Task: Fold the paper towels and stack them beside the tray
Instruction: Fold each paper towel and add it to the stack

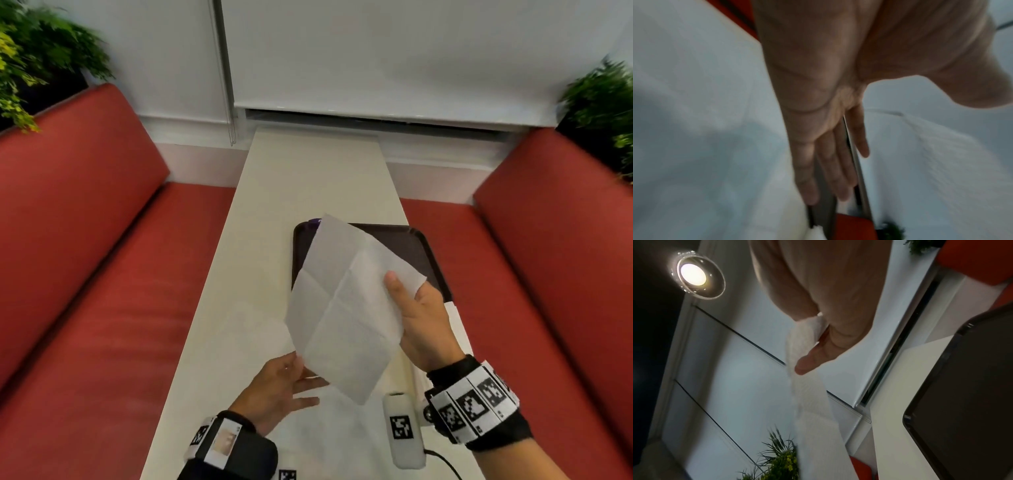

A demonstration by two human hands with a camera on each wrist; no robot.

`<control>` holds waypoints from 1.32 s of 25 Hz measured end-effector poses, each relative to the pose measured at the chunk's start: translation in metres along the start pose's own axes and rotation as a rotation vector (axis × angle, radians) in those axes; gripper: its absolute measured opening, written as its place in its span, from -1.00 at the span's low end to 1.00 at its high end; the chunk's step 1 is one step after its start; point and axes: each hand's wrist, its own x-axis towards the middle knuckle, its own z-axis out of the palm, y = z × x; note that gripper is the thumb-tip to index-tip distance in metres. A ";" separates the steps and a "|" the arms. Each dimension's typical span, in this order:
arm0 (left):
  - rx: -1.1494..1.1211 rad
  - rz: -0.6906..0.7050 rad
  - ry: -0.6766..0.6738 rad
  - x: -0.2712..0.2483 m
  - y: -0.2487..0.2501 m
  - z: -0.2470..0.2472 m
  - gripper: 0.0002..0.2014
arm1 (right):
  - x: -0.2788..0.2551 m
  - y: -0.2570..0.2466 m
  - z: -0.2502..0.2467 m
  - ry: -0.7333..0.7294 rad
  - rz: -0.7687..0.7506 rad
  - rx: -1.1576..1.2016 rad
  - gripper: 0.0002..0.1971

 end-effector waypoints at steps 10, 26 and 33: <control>0.227 0.304 0.021 -0.005 0.077 0.031 -0.72 | -0.022 -0.017 -0.051 -0.217 0.189 -0.037 -0.22; 0.168 0.383 0.048 -0.005 0.107 0.040 -0.77 | -0.014 -0.028 -0.063 -0.221 -0.087 -0.088 -0.55; 0.146 0.393 0.001 -0.012 0.111 0.039 -0.84 | -0.023 -0.031 -0.069 -0.048 -0.041 -0.148 -0.64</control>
